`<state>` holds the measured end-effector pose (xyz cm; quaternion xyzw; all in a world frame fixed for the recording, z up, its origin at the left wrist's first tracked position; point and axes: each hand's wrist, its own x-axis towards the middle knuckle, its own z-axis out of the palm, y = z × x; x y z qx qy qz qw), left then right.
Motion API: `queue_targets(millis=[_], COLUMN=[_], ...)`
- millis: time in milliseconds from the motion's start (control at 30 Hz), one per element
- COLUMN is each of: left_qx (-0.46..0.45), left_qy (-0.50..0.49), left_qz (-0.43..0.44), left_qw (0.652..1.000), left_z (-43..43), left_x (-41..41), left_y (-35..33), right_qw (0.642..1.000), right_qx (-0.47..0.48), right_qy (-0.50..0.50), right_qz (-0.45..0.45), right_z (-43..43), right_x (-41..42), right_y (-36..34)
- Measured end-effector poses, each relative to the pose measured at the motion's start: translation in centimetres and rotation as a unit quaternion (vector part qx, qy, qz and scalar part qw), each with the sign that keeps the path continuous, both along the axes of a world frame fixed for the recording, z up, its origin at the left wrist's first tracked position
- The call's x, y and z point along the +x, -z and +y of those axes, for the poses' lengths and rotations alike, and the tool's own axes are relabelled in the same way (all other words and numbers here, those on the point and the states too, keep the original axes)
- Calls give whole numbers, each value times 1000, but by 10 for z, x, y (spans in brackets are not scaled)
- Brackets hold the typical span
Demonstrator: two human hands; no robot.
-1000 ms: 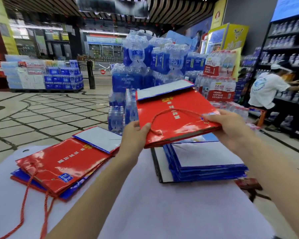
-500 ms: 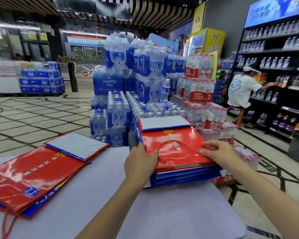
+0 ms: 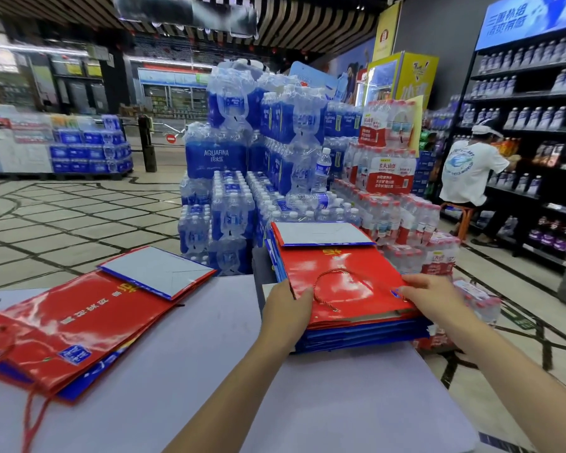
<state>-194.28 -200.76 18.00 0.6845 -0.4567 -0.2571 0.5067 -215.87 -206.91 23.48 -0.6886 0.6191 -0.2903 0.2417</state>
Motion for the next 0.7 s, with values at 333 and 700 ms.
queue_targets(millis=[333,700], left_qx=[4,244], left_qy=[-117,-318], left_qz=[-115,-278], left_qw=[986,873], left_z=[54,168], left_x=[137,345], left_y=[-40,1], right_qw=[962,967], right_qx=[-194,112], right_qy=[-187,-223], right_qz=[-50,-53], right_z=[86,146], right_x=[146,346], right_y=[4,63])
